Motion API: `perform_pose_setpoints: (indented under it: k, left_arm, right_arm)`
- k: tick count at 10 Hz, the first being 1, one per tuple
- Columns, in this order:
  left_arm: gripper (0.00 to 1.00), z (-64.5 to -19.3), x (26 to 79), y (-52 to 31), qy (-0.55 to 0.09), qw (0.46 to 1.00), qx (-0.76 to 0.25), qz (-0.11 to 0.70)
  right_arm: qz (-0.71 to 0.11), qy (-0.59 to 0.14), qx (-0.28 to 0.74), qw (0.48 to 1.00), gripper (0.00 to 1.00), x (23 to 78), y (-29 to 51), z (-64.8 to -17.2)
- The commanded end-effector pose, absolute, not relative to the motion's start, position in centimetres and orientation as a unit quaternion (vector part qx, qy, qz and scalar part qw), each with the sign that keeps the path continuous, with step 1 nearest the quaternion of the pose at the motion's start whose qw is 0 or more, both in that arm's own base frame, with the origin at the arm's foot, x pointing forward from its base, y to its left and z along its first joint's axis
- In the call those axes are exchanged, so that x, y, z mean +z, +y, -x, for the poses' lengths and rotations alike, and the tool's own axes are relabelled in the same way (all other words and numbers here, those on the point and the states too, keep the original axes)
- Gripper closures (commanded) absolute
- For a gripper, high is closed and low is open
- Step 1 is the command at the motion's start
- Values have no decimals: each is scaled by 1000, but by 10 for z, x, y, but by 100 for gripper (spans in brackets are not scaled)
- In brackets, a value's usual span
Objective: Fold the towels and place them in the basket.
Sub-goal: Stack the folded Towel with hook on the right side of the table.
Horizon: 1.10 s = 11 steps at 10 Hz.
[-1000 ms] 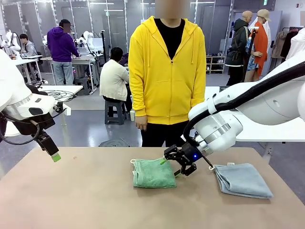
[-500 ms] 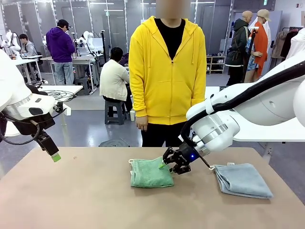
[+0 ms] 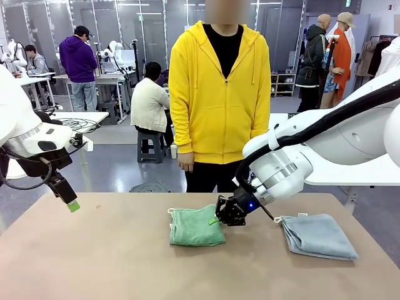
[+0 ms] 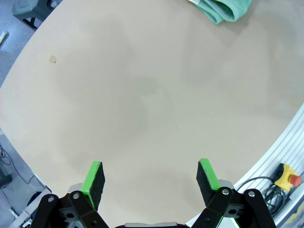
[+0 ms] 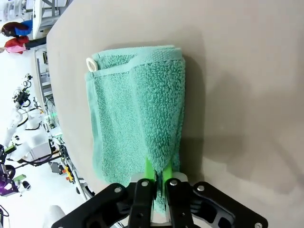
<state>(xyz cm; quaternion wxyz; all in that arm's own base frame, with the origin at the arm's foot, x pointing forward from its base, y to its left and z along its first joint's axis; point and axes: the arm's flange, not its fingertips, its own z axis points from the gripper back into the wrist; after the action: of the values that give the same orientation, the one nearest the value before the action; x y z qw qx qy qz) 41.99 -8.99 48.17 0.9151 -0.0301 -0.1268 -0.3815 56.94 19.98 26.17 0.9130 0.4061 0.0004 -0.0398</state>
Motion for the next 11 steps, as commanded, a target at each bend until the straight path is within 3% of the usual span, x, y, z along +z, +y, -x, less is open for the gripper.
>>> perform_pose_setpoints:
  k: [1, 7, 8, 11]
  left_arm:
    - [2, -423, 484, -91, -124, 918, -377, 23]
    - [2, -423, 484, -91, -124, 918, -377, 23]
    - [2, -423, 484, -91, -124, 918, -377, 23]
    - [2, -423, 484, -91, -124, 918, -377, 23]
  right_arm:
    - [-410, -10, -37, 911, 100, 259, 205, -555]
    - [-406, 0, -40, 913, 100, 262, 200, -569]
    - [-405, 2, -40, 913, 93, 261, 200, -568]
    - [-391, -32, 20, 920, 94, 330, 172, -552]
